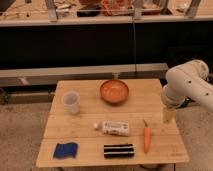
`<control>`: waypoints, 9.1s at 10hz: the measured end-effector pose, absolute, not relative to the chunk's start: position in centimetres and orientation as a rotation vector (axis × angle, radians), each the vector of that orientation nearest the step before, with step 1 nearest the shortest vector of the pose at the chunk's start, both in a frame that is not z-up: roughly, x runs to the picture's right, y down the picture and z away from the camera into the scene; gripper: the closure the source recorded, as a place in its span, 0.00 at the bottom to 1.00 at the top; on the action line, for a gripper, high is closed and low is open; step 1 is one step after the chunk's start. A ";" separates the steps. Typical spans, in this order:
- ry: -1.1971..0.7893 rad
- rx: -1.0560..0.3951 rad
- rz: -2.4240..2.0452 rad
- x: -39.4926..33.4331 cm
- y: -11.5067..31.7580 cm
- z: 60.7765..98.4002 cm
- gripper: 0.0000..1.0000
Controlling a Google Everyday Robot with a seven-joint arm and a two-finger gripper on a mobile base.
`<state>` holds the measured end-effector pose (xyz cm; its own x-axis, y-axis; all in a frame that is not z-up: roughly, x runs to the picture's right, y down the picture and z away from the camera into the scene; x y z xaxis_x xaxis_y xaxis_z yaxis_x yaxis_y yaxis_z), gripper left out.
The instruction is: Push the eraser across the table
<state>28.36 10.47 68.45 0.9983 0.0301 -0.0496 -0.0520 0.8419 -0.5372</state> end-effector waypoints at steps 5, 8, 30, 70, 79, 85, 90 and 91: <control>0.040 -0.568 0.043 28.4 10.5 68.5 0.20; 0.040 -0.568 0.043 28.4 10.5 68.5 0.20; -0.070 -0.624 -0.189 20.2 21.0 69.8 0.20; -0.188 -0.741 -0.158 19.1 27.6 75.8 0.20; -0.204 -0.774 -0.152 19.6 27.1 75.9 0.20; -0.210 -0.789 -0.145 20.0 27.0 76.0 0.20; -0.216 -0.800 -0.133 20.1 27.3 76.1 0.20; -0.217 -0.800 -0.130 20.1 27.3 76.1 0.20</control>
